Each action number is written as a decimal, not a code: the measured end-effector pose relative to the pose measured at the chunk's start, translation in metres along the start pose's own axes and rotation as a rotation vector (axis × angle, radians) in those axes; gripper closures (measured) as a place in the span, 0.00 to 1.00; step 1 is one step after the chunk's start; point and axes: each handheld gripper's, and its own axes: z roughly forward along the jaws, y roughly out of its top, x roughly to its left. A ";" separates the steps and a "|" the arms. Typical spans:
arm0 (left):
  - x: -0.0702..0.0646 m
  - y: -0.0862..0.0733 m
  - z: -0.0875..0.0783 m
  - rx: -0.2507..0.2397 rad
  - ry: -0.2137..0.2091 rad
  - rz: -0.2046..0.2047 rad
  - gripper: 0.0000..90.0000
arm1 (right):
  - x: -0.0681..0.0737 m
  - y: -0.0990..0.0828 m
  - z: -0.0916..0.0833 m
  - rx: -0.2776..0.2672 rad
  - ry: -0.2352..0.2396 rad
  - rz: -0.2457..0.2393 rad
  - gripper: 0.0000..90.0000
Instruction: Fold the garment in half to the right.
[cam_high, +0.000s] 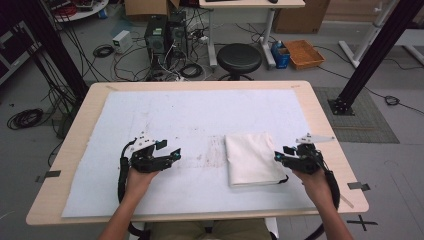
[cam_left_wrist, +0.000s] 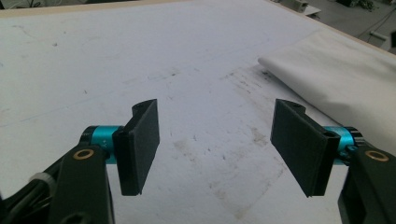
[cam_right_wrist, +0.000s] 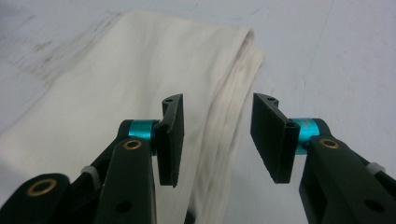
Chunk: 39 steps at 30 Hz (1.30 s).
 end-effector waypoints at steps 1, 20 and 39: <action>0.000 0.000 0.000 0.003 0.000 0.002 0.37 | -0.001 0.005 0.009 0.006 0.007 0.013 0.62; 0.004 -0.001 -0.002 0.001 0.009 -0.014 0.37 | 0.013 0.014 0.019 0.050 -0.105 -0.138 0.94; 0.003 -0.002 0.001 0.016 -0.002 -0.011 0.37 | 0.012 0.031 0.044 0.081 -0.227 -0.198 0.97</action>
